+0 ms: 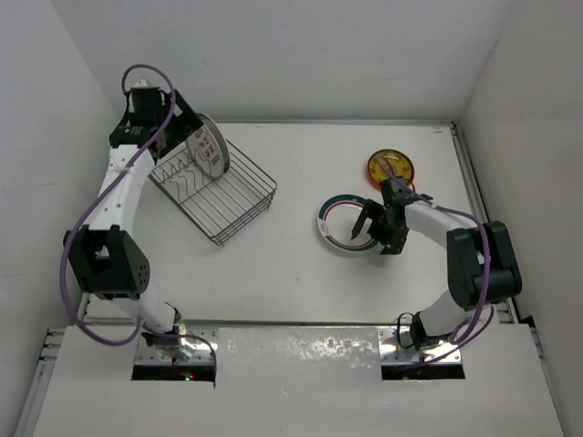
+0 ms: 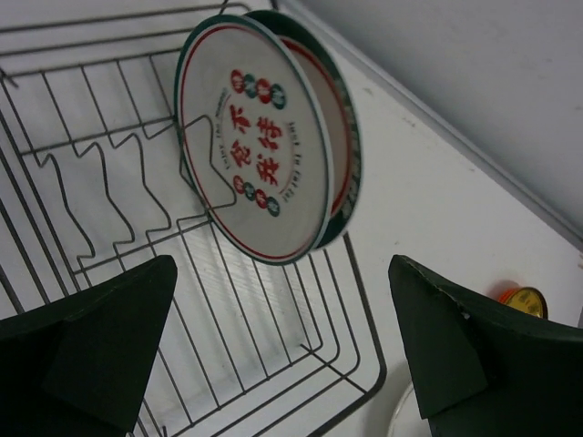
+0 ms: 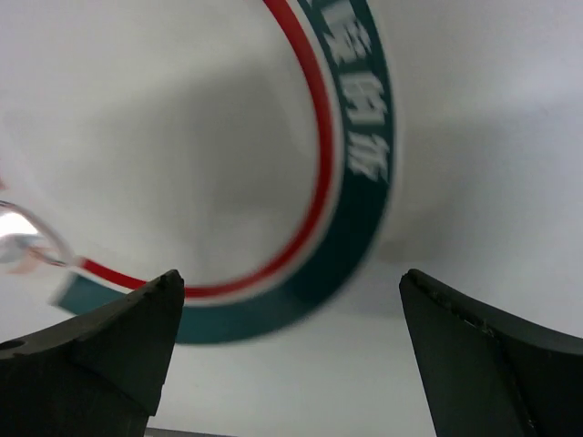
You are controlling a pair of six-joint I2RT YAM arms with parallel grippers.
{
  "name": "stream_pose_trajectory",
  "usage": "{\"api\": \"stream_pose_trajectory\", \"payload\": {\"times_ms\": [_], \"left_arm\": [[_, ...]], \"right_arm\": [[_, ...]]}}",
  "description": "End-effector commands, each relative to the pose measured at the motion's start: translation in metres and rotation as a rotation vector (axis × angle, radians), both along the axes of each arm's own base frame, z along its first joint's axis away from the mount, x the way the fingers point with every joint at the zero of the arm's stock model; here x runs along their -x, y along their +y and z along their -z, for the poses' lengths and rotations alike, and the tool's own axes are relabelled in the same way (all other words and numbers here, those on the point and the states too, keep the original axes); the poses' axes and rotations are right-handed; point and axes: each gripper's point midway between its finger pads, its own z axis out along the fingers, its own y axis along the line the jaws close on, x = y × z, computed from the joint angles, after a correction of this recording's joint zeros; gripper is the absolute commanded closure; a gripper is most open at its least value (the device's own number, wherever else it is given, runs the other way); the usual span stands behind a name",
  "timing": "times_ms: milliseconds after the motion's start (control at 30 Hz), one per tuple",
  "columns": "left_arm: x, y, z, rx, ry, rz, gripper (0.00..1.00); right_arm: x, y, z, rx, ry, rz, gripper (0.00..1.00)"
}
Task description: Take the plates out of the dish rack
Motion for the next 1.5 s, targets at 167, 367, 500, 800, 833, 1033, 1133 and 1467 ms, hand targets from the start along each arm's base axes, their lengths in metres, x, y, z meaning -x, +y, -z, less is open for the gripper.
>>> {"api": "stream_pose_trajectory", "payload": {"times_ms": [167, 367, 500, 800, 833, 1033, 1133, 1467], "left_arm": [[-0.036, -0.001, -0.021, 0.168, -0.078, 0.003, 0.05], [-0.058, -0.002, -0.009, 0.207, -0.084, 0.021, 0.19], [-0.066, 0.0, 0.009, 0.213, -0.042, 0.006, 0.29], [-0.083, -0.006, 0.046, 0.254, -0.009, 0.021, 0.44], [-0.084, -0.006, 0.048, 0.258, -0.007, 0.019, 0.49], [-0.081, 0.0, 0.063, 0.242, 0.024, -0.012, 0.6], [-0.083, -0.002, 0.071, 0.246, 0.037, -0.001, 0.58], [-0.094, -0.009, 0.089, 0.274, 0.053, 0.027, 0.59]], "right_arm": [[0.028, -0.051, -0.092, 0.28, -0.1, -0.041, 0.01], [0.029, -0.037, -0.112, 0.206, -0.144, -0.107, 0.01], [0.034, -0.035, -0.106, 0.19, -0.136, -0.103, 0.01], [0.025, -0.032, -0.114, 0.182, -0.151, -0.114, 0.01], [0.024, -0.031, -0.115, 0.179, -0.151, -0.116, 0.01], [0.021, -0.03, -0.116, 0.173, -0.151, -0.114, 0.01], [0.02, -0.028, -0.116, 0.163, -0.153, -0.114, 0.01], [0.016, -0.028, -0.12, 0.165, -0.163, -0.112, 0.01]]}}
